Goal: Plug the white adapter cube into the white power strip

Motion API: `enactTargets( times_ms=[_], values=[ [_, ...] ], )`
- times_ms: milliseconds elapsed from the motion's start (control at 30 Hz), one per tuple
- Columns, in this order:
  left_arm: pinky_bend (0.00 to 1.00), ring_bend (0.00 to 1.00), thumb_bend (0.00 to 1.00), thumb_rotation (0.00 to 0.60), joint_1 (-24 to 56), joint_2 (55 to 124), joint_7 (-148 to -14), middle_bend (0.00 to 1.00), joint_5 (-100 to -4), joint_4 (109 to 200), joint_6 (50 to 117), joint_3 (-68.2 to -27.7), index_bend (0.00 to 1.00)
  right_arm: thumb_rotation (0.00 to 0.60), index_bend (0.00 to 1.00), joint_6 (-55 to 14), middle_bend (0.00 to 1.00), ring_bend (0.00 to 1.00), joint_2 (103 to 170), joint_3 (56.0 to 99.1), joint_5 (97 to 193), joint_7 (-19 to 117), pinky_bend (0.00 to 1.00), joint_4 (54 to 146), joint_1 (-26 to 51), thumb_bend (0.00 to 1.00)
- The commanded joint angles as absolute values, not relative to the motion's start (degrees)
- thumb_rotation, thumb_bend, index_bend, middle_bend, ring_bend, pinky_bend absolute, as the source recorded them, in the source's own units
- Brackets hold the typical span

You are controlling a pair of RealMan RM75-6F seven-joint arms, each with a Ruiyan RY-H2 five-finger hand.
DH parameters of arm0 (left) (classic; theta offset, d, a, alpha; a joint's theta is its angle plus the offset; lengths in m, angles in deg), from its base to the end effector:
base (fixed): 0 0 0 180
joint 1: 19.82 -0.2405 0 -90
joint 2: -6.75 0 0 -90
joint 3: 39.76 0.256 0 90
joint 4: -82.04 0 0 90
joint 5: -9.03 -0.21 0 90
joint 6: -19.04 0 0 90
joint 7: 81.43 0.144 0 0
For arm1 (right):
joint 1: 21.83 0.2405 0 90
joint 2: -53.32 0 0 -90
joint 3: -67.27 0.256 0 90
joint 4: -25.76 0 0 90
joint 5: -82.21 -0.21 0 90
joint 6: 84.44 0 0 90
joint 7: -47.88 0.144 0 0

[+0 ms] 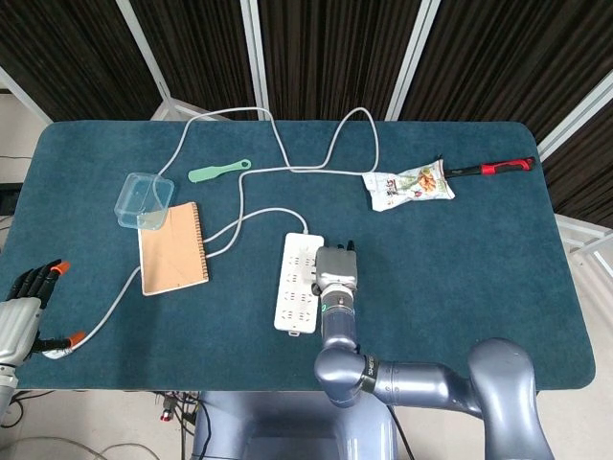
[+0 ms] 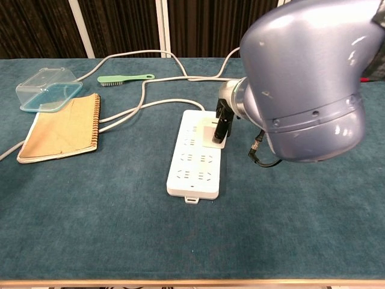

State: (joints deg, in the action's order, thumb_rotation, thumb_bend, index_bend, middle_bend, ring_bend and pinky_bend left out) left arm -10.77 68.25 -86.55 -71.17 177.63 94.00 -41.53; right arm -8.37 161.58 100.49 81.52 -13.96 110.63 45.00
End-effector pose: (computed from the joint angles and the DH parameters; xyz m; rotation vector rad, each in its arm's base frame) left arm -0.3140 0.1965 0.1478 -1.4044 -1.1267 -0.8628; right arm -0.0167 -0.3574 -0.0747 1.5570 -1.3469 0.4912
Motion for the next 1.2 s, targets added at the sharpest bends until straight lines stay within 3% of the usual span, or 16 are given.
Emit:
enactTargets(
  times_ms=[33, 333, 633, 867, 967, 1033, 1167, 1200],
  values=[
    [0.00, 0.00, 0.00, 0.600, -10.8, 68.3, -86.5, 0.00, -71.2, 177.6, 94.0, -41.5, 0.00, 0.600, 0.19, -8.0, 0.24, 0.02, 161.2, 100.3, 81.4, -14.2, 0.00, 111.4, 44.7, 0.43],
    [0.00, 0.00, 0.00, 0.600, -10.8, 68.2, -86.6, 0.00, -71.1, 177.7, 94.1, -41.6, 0.00, 0.600, 0.10, -6.9, 0.14, 0.00, 160.1, 100.1, 81.2, -14.2, 0.00, 113.8, 44.1, 0.36],
    [0.00, 0.00, 0.00, 0.600, -10.9, 68.2, -86.5, 0.00, -71.2, 177.7, 94.2, -41.5, 0.00, 0.600, 0.09, -4.1, 0.13, 0.00, 156.5, 99.8, 82.4, -13.3, 0.00, 122.1, 42.0, 0.36],
    [0.00, 0.00, 0.00, 0.600, -11.0, 68.3, -86.6, 0.00, -71.5, 177.7, 94.7, -41.6, 0.00, 0.600, 0.12, -1.8, 0.14, 0.00, 151.9, 97.7, 89.5, -10.2, 0.00, 128.9, 39.5, 0.36],
    [0.00, 0.00, 0.00, 0.600, -11.1, 68.4, -86.5, 0.00, -71.7, 177.6, 95.0, -41.6, 0.00, 0.600, 0.24, -1.5, 0.19, 0.05, 150.3, 97.5, 92.3, -7.4, 0.00, 131.0, 37.9, 0.36],
    [0.00, 0.00, 0.00, 0.600, -11.1, 68.5, -86.5, 0.00, -71.9, 177.5, 95.2, -41.6, 0.00, 0.600, 0.39, -1.5, 0.31, 0.18, 149.1, 97.7, 94.8, -4.6, 0.07, 132.5, 36.6, 0.36],
    [0.00, 0.00, 0.00, 0.600, -11.2, 68.6, -86.2, 0.00, -72.1, 177.4, 95.4, -41.5, 0.00, 0.600, 0.70, -1.3, 0.62, 0.52, 148.3, 97.5, 104.9, 5.4, 0.51, 133.5, 33.0, 0.36],
    [0.00, 0.00, 0.00, 0.600, -11.2, 68.6, -86.2, 0.00, -72.1, 177.4, 95.5, -41.5, 0.00, 0.600, 0.76, -1.3, 0.68, 0.59, 148.5, 97.7, 107.4, 8.9, 0.58, 133.5, 31.9, 0.37]
  ],
)
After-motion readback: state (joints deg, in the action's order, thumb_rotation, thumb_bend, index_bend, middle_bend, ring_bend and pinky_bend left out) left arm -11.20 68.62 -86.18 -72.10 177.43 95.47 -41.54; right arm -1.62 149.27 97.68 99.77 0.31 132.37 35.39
